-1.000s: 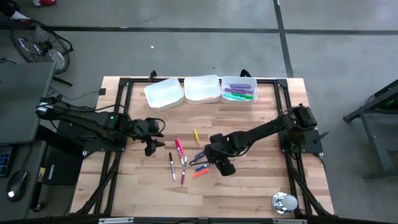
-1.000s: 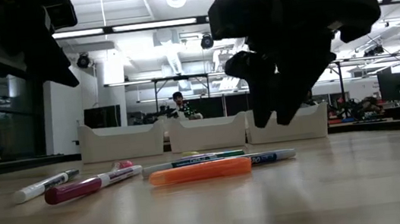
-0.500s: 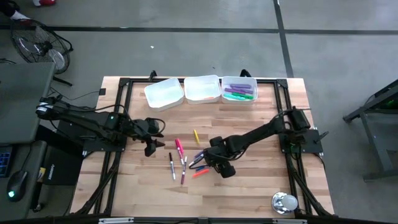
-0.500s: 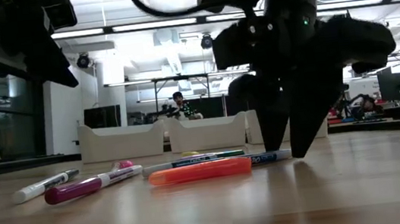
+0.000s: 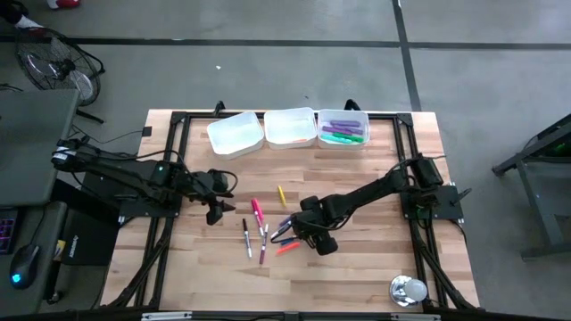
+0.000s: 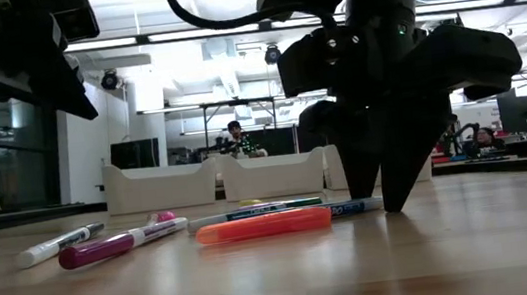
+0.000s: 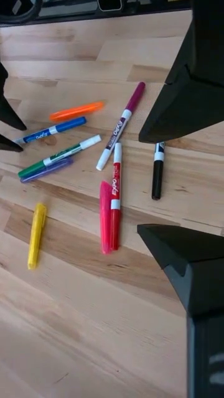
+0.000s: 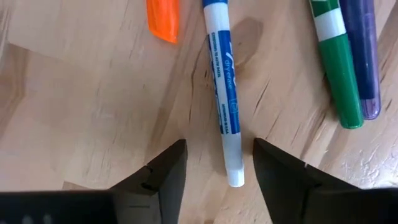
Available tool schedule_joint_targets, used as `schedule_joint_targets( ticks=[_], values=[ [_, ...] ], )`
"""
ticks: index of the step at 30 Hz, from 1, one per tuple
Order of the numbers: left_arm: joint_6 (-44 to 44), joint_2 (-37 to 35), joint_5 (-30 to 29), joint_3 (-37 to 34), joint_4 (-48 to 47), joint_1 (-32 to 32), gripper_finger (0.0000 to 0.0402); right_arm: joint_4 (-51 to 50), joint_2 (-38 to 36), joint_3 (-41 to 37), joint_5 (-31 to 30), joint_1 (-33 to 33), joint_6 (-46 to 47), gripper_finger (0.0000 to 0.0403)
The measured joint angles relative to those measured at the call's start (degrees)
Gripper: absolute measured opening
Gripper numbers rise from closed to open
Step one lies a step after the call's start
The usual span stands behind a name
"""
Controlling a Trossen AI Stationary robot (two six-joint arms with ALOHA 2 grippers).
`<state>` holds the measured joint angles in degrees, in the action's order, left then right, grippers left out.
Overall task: Pick & Place Markers
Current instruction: Put the blue marker pen into the left white bin
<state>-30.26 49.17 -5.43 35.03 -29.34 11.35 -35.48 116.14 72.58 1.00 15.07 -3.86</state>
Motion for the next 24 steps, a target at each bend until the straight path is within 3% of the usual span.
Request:
schedule_joint_targets(
  ticks=[15,24],
  values=[
    [0.0,0.0,0.0,0.0,-0.7,0.0,0.0223,-0.1,0.6,0.0,0.5,1.4,-1.4,0.0022],
    [0.1,0.0,-0.1,0.0,-0.8,0.0,0.0223,-1.3,0.6,0.0,-0.4,1.4,5.5,0.0015]
  ],
)
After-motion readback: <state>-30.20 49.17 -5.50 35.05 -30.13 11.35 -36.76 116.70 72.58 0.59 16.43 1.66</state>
